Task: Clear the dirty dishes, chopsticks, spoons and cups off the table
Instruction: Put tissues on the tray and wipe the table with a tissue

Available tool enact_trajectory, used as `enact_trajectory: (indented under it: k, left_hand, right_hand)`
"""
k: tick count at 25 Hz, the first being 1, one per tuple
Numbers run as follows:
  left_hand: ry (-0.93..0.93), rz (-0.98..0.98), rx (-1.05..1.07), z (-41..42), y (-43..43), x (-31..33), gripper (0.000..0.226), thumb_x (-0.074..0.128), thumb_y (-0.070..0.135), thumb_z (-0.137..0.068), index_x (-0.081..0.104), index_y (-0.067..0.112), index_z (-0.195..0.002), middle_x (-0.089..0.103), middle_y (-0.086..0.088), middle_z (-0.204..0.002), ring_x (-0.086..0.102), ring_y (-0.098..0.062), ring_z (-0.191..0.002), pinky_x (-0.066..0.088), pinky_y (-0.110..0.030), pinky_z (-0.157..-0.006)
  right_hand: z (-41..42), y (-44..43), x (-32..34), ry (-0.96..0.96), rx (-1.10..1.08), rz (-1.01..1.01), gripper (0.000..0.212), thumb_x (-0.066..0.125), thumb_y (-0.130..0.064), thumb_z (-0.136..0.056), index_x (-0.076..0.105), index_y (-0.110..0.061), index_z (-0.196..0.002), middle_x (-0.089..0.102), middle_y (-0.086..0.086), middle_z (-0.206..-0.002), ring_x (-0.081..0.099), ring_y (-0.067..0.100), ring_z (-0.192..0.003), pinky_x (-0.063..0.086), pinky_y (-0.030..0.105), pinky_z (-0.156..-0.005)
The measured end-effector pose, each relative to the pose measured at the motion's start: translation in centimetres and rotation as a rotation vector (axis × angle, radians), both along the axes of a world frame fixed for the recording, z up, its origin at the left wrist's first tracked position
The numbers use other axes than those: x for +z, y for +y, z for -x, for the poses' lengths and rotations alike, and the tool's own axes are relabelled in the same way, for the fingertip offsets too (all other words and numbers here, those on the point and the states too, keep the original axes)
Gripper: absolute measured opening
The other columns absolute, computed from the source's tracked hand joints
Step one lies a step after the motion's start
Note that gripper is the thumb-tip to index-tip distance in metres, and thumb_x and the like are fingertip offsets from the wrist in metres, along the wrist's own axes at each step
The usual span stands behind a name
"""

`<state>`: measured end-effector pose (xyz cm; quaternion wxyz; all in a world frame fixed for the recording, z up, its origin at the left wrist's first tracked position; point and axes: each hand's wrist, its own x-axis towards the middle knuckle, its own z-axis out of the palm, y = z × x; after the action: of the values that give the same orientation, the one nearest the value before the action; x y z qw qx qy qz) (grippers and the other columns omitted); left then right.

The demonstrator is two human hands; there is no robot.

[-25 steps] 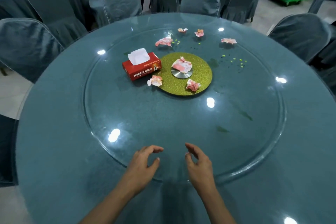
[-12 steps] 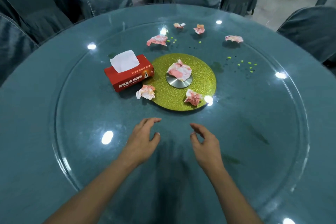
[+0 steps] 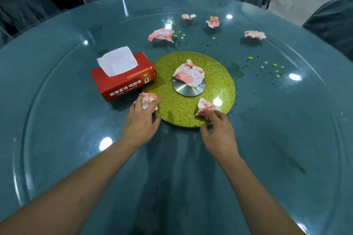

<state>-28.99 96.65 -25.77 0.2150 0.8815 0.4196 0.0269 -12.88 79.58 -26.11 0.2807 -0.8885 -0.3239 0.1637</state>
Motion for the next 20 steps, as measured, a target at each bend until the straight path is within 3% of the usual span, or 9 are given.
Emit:
enact_trajectory:
  k: [3,5,11,15,20]
  left_hand:
    - [0.098,0.027,-0.013,-1.2,1.7,-1.3,0.056,0.052,0.038,-0.101,0.034,0.046,-0.153,0.009,-0.019,-0.167,0.019,-0.045,-0.149,0.024,-0.057,-0.122]
    - [0.129,0.021,-0.022,-1.6,2.3,-2.2,0.055,0.051,0.040,-0.102,0.035,0.040,-0.154,0.015,-0.021,-0.166,0.019,-0.043,-0.150,0.020,-0.054,-0.123]
    - [-0.007,-0.034,0.011,-1.5,2.1,-3.0,0.060,0.056,0.029,-0.100,0.038,0.004,-0.152,0.038,-0.016,-0.155,0.032,-0.033,-0.141,0.025,-0.043,-0.121]
    - [-0.141,0.005,-0.086,-2.7,0.2,-3.0,0.058,0.056,0.033,-0.101,0.042,0.008,-0.151,0.040,-0.007,-0.153,0.036,-0.025,-0.138,0.030,-0.039,-0.120]
    - [-0.218,-0.042,-0.094,-5.2,-0.3,-3.8,0.051,0.064,0.036,-0.096,0.053,0.015,-0.141,0.052,-0.004,-0.142,0.047,-0.025,-0.126,0.041,-0.042,-0.110]
  right_hand:
    - [-1.5,1.3,-1.1,-0.079,0.024,0.182,0.050,0.057,-0.033,-0.096,0.050,-0.037,-0.145,0.037,0.008,-0.156,0.037,0.033,-0.140,0.031,0.049,-0.117]
    - [-1.9,1.9,-1.8,-0.114,0.073,0.233,0.050,0.055,-0.035,-0.097,0.048,-0.034,-0.147,0.040,0.006,-0.155,0.039,0.030,-0.139,0.029,0.046,-0.118]
    - [-1.5,3.1,-2.7,-0.080,0.089,0.036,0.037,0.053,-0.018,-0.101,0.062,-0.014,-0.136,0.053,0.002,-0.144,0.050,0.023,-0.131,0.039,0.037,-0.111]
    - [-0.5,4.7,-2.4,0.011,0.199,-0.085,0.033,0.054,-0.018,-0.101,0.066,-0.017,-0.132,0.059,-0.004,-0.135,0.055,0.014,-0.124,0.042,0.029,-0.108]
    - [-0.7,6.2,-1.9,0.086,0.279,-0.114,0.030,0.055,-0.014,-0.098,0.072,-0.027,-0.120,0.072,-0.008,-0.114,0.064,0.013,-0.105,0.051,0.033,-0.094]
